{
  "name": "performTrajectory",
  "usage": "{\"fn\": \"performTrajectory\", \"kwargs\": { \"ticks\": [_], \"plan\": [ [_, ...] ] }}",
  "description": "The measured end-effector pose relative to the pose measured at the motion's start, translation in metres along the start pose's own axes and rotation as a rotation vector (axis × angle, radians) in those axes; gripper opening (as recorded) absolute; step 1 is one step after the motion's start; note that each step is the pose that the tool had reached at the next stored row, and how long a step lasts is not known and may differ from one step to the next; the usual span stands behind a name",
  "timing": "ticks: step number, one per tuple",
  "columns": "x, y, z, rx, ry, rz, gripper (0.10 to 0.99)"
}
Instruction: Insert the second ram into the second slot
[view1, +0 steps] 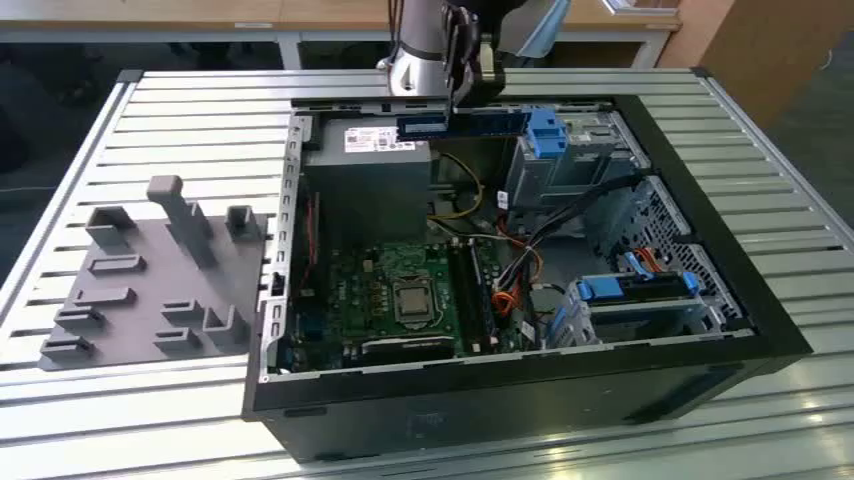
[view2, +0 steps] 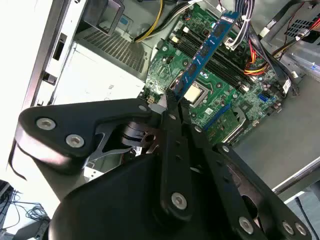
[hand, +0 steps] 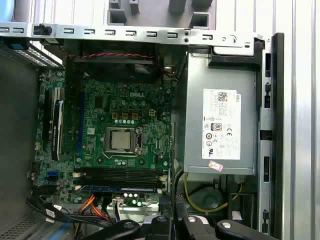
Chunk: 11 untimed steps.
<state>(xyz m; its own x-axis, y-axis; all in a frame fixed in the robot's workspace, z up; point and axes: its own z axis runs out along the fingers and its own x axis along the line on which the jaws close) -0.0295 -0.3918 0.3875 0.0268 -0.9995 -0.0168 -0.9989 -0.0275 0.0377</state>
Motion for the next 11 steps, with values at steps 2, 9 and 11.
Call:
{"fn": "performTrajectory", "kwargs": {
  "ticks": [2, 9, 11],
  "plan": [
    [0.0009, 0.0, 0.0, 0.0, 0.0003, 0.0, 0.137],
    [0.0122, 0.0003, -0.0002, 0.0, 0.0004, 0.0, 0.137],
    [0.0123, 0.0003, -0.0002, 0.0, 0.0004, 0.0, 0.137]
  ]
}}
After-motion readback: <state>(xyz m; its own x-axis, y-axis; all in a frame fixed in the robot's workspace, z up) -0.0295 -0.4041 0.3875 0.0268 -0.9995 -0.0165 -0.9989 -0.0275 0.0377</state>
